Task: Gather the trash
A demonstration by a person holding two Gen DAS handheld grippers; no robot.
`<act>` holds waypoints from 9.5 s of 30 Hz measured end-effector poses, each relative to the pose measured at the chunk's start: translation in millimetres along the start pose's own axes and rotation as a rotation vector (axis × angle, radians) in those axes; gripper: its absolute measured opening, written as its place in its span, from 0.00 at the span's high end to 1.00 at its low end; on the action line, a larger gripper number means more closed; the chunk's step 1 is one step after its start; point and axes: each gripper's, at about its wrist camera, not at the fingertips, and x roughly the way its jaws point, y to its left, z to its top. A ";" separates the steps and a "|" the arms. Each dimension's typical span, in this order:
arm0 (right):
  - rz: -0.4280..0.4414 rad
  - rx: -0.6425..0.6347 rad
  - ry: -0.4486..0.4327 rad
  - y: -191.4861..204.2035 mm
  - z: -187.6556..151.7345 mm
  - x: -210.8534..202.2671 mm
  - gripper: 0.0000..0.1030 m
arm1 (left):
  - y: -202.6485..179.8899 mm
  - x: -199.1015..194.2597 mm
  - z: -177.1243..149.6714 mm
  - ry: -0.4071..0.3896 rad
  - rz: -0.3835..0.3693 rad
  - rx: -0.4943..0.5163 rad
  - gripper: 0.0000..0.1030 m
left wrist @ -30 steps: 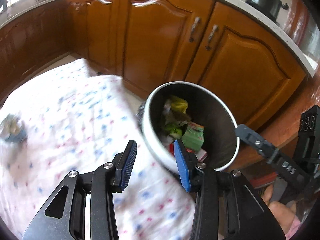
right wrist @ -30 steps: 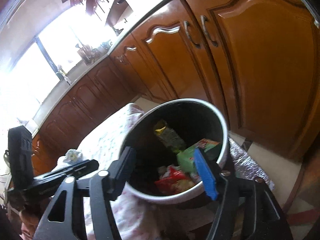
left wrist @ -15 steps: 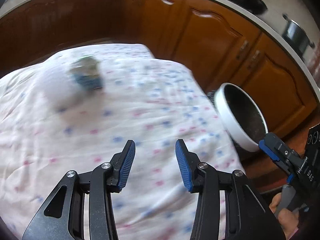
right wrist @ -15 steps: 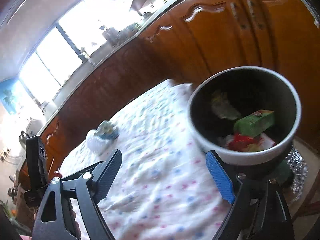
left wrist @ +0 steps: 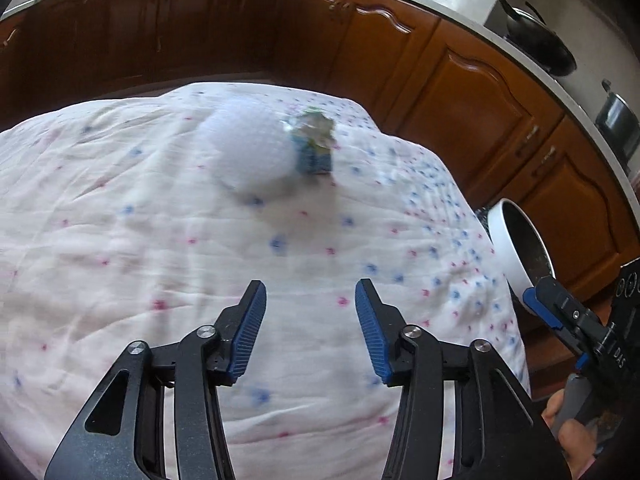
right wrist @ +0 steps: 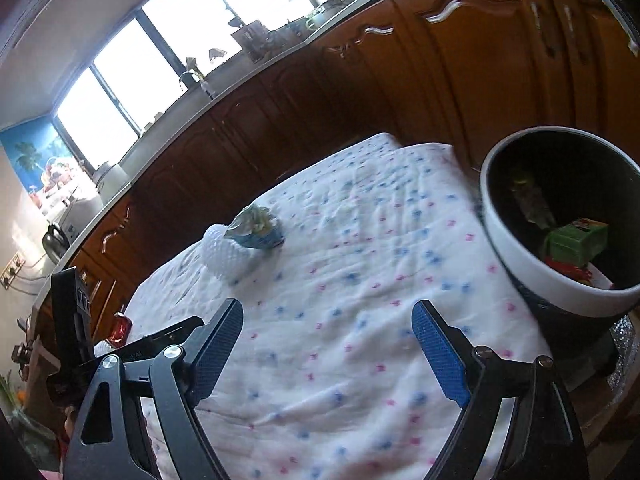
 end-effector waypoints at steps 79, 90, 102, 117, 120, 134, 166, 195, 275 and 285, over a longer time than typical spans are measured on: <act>-0.077 0.102 -0.136 -66.4 -17.8 -79.5 0.97 | -120.1 -12.4 -6.9 -0.002 -0.243 0.241 0.91; -0.114 0.129 -0.203 -96.1 -12.8 -111.4 0.97 | -167.6 -14.9 -14.7 0.009 -0.273 0.319 0.91; -0.154 0.145 -0.227 -124.8 -1.3 -127.2 0.97 | -214.3 -4.2 -12.6 0.016 -0.291 0.385 0.91; -0.235 0.118 -0.193 -165.1 47.9 -112.0 0.97 | -288.6 43.6 16.9 0.054 -0.309 0.466 0.91; -0.248 0.115 -0.179 -171.7 54.3 -107.3 0.97 | -297.4 57.9 23.1 0.079 -0.310 0.462 0.91; -0.263 0.115 -0.099 -189.1 59.6 -78.6 0.94 | -312.2 103.3 25.8 0.163 -0.290 0.456 0.89; -0.151 0.200 -0.229 -128.0 -7.6 -124.5 0.21 | -195.3 34.8 -13.0 0.116 -0.265 0.226 0.42; -0.388 -0.187 -0.570 4.8 -88.3 -167.8 0.00 | -109.7 -117.7 -101.5 -0.526 -0.008 0.308 0.00; -0.324 -0.175 -0.522 22.2 -134.5 -144.7 0.00 | -77.7 -121.1 -145.5 -0.555 0.116 0.308 0.00; -0.322 -0.172 -0.521 21.8 -135.0 -144.0 0.00 | -78.8 -120.6 -146.2 -0.553 0.117 0.309 0.00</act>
